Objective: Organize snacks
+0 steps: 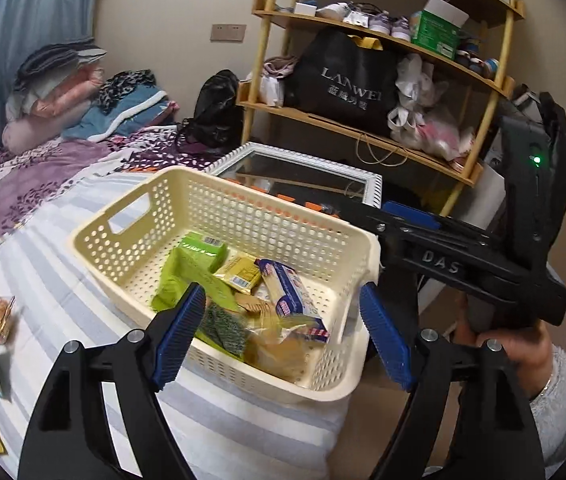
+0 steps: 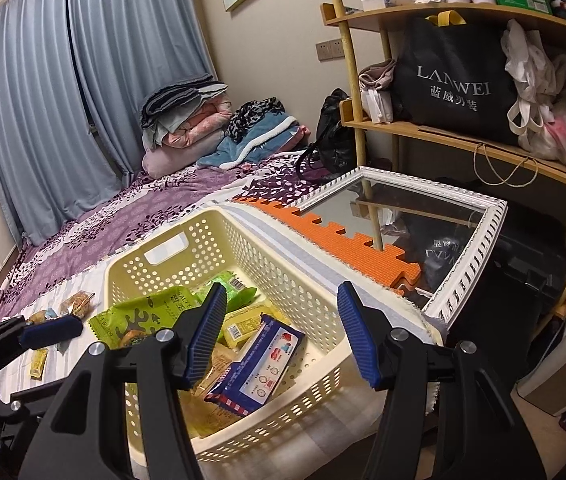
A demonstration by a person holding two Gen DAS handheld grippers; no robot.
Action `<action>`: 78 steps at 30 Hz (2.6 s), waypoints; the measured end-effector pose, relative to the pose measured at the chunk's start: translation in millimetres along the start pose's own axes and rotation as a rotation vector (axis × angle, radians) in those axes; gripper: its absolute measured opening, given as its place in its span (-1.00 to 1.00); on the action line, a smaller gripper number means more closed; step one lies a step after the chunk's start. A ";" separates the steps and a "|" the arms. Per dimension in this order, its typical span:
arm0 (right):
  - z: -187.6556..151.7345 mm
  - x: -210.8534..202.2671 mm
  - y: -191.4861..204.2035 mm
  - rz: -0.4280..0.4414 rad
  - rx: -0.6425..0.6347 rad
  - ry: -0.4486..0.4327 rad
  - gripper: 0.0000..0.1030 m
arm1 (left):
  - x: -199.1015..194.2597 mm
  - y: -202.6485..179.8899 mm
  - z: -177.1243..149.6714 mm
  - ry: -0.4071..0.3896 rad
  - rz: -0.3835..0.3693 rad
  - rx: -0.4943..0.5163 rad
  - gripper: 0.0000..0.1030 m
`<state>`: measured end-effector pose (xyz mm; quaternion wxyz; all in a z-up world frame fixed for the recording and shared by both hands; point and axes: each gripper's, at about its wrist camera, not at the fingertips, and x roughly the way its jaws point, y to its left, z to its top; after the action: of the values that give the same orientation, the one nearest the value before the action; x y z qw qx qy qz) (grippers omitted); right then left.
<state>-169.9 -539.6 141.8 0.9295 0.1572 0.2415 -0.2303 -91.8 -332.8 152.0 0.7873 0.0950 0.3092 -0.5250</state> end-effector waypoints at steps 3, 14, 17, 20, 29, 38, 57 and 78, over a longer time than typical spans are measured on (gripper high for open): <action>-0.2 3.0 3.0 0.009 0.000 0.005 0.12 | -1.6 8.5 -4.2 0.007 0.035 -0.016 0.57; -1.5 4.6 37.3 0.069 -0.052 0.011 0.20 | -24.4 32.9 -8.8 -0.029 0.134 -0.051 0.84; -1.3 3.8 48.9 0.082 -0.070 0.009 0.25 | -30.9 42.5 -12.9 -0.030 0.154 -0.075 0.85; -1.2 4.2 59.9 0.099 -0.088 0.012 0.25 | -39.6 57.4 -18.9 -0.032 0.181 -0.112 0.85; -2.5 2.6 105.2 0.171 -0.163 0.015 0.25 | -71.5 105.5 -44.1 -0.042 0.311 -0.209 0.85; -12.1 4.1 157.0 0.259 -0.243 0.041 0.27 | -105.7 154.5 -76.4 -0.043 0.426 -0.311 0.85; -64.3 31.8 251.1 0.408 -0.408 0.191 0.27 | -141.2 254.0 -161.7 0.012 0.607 -0.527 0.85; -94.9 87.2 302.0 0.441 -0.470 0.312 0.27 | -96.2 312.9 -190.2 0.170 0.649 -0.504 0.30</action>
<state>14.4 -277.0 71.9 0.9195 0.0206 0.3873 0.0643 86.9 -34.0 3.3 0.8822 0.0348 0.4457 -0.1478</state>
